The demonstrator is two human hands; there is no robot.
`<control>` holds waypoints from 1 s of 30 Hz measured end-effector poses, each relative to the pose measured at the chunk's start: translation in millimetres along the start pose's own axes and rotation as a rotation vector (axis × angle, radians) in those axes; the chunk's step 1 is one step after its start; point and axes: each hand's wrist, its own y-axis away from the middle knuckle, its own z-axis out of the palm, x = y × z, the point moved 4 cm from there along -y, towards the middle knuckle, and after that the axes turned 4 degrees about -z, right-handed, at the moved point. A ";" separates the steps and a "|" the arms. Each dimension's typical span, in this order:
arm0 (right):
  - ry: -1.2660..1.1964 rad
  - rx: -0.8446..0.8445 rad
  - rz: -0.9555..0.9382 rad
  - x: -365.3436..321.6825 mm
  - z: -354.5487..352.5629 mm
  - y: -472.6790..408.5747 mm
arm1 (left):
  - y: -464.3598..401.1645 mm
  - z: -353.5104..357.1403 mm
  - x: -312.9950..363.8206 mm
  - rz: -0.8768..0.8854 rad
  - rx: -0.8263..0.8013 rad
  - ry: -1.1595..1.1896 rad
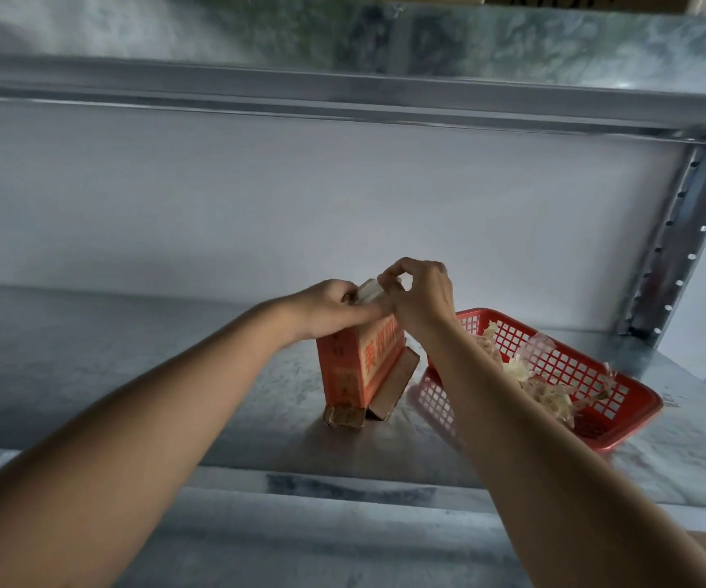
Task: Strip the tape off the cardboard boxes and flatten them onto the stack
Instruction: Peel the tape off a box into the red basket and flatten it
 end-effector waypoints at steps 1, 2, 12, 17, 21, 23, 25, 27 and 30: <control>-0.037 -0.027 0.037 -0.8 1.4 -1.8 | -1.8 -1.0 1.4 0.013 0.029 -0.086; -0.080 -0.045 0.075 -0.9 2.9 -3.8 | -2.5 -3.1 1.3 0.020 0.054 -0.138; -0.323 -0.003 0.328 -0.7 16.2 -3.4 | 15.5 -69.6 -29.9 -0.048 -0.058 -0.533; -0.482 0.142 0.446 3.9 9.9 -4.1 | 15.4 -95.9 -47.4 -0.089 -0.088 -0.531; -0.570 0.232 0.487 10.5 0.3 -3.5 | 14.8 -105.8 -51.5 -0.100 -0.098 -0.517; -0.567 0.264 0.400 2.4 1.2 -3.7 | 12.1 -99.1 -48.2 -0.082 -0.101 -0.555; -0.537 0.245 0.246 -12.8 4.0 -4.1 | 8.7 -88.6 -48.9 -0.091 -0.124 -0.578; -0.430 0.123 0.064 -27.6 11.8 -7.4 | 2.1 -79.8 -55.4 -0.085 -0.140 -0.612; -0.107 -0.322 -0.095 -43.3 33.6 -5.2 | -6.9 -76.5 -66.4 -0.028 -0.110 -0.751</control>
